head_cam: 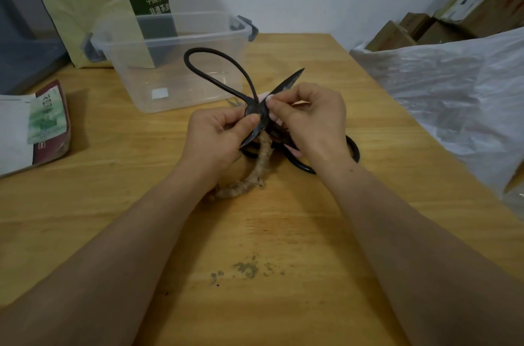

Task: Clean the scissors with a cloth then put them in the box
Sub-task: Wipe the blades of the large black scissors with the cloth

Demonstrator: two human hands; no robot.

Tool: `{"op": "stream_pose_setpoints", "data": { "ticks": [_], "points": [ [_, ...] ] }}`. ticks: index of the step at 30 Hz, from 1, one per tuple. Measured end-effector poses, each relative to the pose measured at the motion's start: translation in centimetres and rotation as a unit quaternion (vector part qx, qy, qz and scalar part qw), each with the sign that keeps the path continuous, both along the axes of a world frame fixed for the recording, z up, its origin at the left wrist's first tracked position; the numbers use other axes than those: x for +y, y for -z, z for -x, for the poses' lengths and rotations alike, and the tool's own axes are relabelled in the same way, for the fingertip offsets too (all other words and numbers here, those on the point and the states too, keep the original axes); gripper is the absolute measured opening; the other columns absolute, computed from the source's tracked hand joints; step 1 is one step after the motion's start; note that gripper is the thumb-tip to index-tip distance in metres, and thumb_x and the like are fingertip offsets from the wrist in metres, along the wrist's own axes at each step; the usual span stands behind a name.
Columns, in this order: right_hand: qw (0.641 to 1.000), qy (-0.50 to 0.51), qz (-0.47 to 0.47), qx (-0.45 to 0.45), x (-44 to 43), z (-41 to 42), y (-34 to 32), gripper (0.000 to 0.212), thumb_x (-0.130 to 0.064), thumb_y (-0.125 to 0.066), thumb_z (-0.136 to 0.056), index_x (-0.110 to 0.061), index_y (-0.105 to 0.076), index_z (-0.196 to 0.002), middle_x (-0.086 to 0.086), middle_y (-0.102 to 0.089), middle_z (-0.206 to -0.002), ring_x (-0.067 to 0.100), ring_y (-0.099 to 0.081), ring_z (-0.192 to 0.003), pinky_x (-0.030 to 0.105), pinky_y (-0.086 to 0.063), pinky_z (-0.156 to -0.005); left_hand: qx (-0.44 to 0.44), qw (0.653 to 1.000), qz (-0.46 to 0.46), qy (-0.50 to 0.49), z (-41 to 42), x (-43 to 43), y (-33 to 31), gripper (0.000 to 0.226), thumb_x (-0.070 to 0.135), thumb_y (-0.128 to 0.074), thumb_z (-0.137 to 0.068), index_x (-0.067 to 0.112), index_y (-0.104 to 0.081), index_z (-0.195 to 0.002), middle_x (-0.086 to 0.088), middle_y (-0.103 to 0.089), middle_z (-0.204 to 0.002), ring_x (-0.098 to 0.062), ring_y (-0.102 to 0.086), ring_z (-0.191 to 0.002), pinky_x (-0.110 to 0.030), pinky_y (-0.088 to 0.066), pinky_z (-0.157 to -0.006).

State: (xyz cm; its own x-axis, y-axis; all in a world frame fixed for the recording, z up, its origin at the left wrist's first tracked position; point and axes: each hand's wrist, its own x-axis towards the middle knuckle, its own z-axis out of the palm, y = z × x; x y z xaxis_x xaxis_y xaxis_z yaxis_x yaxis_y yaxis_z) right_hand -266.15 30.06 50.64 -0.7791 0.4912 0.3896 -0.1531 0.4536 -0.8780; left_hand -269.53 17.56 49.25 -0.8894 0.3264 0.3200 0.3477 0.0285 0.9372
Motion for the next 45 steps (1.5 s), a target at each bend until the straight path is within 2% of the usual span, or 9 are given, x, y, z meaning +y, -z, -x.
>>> {"op": "stream_pose_setpoints", "data": {
  "ticks": [5,14,19,26,30,33,36,40,45],
  "points": [
    [0.997,0.052,0.042,0.033,0.7,0.5,-0.9,0.023,-0.015,-0.074,-0.081,-0.028,-0.061,-0.067,-0.011,-0.064,-0.070,-0.002,-0.061,-0.062,0.011,-0.047,-0.058,0.006,1.000,0.001,-0.003,0.0,0.0,-0.1,0.018,0.002,-0.056,-0.090,0.005,-0.067,-0.105,0.003,-0.059,-0.059,0.006,-0.042,-0.033,-0.003,-0.030,-0.040],
    [0.999,-0.013,0.029,0.013,0.3,0.2,0.1,0.026,-0.010,-0.075,-0.079,-0.028,-0.062,-0.065,-0.005,-0.067,-0.070,0.009,-0.064,-0.063,0.021,-0.050,-0.056,-0.016,1.000,-0.021,0.003,-0.5,0.1,-0.3,0.021,-0.001,-0.055,-0.090,0.004,-0.063,-0.110,-0.001,-0.061,-0.065,0.007,-0.045,-0.035,-0.003,-0.032,-0.040],
    [0.993,0.056,0.094,0.048,1.4,1.3,-0.9,0.012,-0.010,-0.073,-0.081,-0.017,-0.065,-0.075,-0.002,-0.066,-0.082,-0.002,-0.060,-0.067,0.004,-0.041,-0.051,-0.011,1.000,-0.008,0.000,-0.4,0.1,-0.4,0.019,-0.001,-0.055,-0.090,-0.002,-0.065,-0.107,0.002,-0.057,-0.056,0.006,-0.041,-0.032,-0.004,-0.030,-0.039],
    [0.977,0.085,0.190,0.040,3.3,2.1,0.0,0.008,-0.014,-0.078,-0.077,-0.018,-0.071,-0.074,0.002,-0.072,-0.082,0.019,-0.069,-0.086,0.038,-0.057,-0.082,-0.051,0.998,-0.021,-0.010,-0.8,0.3,-0.5,0.023,0.002,-0.055,-0.091,-0.002,-0.063,-0.112,-0.007,-0.060,-0.070,0.003,-0.042,-0.031,-0.008,-0.030,-0.034],
    [0.973,0.058,0.223,0.005,3.1,0.9,-0.1,0.015,-0.009,-0.073,-0.076,-0.017,-0.069,-0.063,0.008,-0.071,-0.073,0.028,-0.070,-0.079,0.043,-0.059,-0.075,-0.075,0.996,-0.046,-0.015,-0.7,0.3,-0.5,0.021,0.000,-0.056,-0.090,0.001,-0.064,-0.110,0.002,-0.063,-0.060,0.004,-0.046,-0.033,-0.006,-0.032,-0.036],
    [0.973,-0.012,0.225,-0.042,1.4,0.0,-0.1,0.021,-0.013,-0.074,-0.077,-0.018,-0.068,-0.058,0.012,-0.071,-0.072,0.034,-0.070,-0.071,0.037,-0.054,-0.052,-0.080,0.995,-0.051,-0.019,-0.7,0.3,-0.5,0.021,0.001,-0.057,-0.090,0.005,-0.063,-0.109,0.006,-0.065,-0.057,0.004,-0.046,-0.034,-0.006,-0.032,-0.036],
    [0.970,-0.048,0.231,-0.053,0.4,-0.2,-0.1,0.012,-0.008,-0.078,-0.076,-0.015,-0.071,-0.068,0.009,-0.072,-0.070,0.028,-0.071,-0.066,0.045,-0.057,-0.056,-0.090,0.995,-0.043,-0.020,-0.7,0.2,-0.5,0.018,0.004,-0.057,-0.090,0.009,-0.065,-0.105,-0.003,-0.065,-0.065,0.002,-0.045,-0.032,-0.010,-0.030,-0.032],
    [0.955,-0.061,0.289,-0.028,0.3,-0.3,-0.1,0.010,0.000,-0.077,-0.073,-0.008,-0.071,-0.073,0.009,-0.071,-0.067,0.020,-0.069,-0.059,0.025,-0.053,-0.050,-0.092,0.995,-0.027,-0.010,-0.4,0.0,-0.3,0.016,0.006,-0.058,-0.090,0.004,-0.068,-0.102,-0.011,-0.064,-0.069,0.000,-0.041,-0.033,-0.012,-0.027,-0.032],
    [0.950,-0.027,0.312,-0.002,0.4,0.3,-0.4,0.009,-0.002,-0.077,-0.074,-0.007,-0.070,-0.074,0.011,-0.068,-0.064,0.016,-0.061,-0.045,0.018,-0.045,-0.041,-0.073,0.997,-0.015,0.014,-0.3,0.0,-0.3,0.013,0.005,-0.057,-0.090,0.010,-0.069,-0.088,-0.019,-0.057,-0.073,-0.005,-0.032,-0.033,-0.014,-0.023,-0.033]
  ]
}}
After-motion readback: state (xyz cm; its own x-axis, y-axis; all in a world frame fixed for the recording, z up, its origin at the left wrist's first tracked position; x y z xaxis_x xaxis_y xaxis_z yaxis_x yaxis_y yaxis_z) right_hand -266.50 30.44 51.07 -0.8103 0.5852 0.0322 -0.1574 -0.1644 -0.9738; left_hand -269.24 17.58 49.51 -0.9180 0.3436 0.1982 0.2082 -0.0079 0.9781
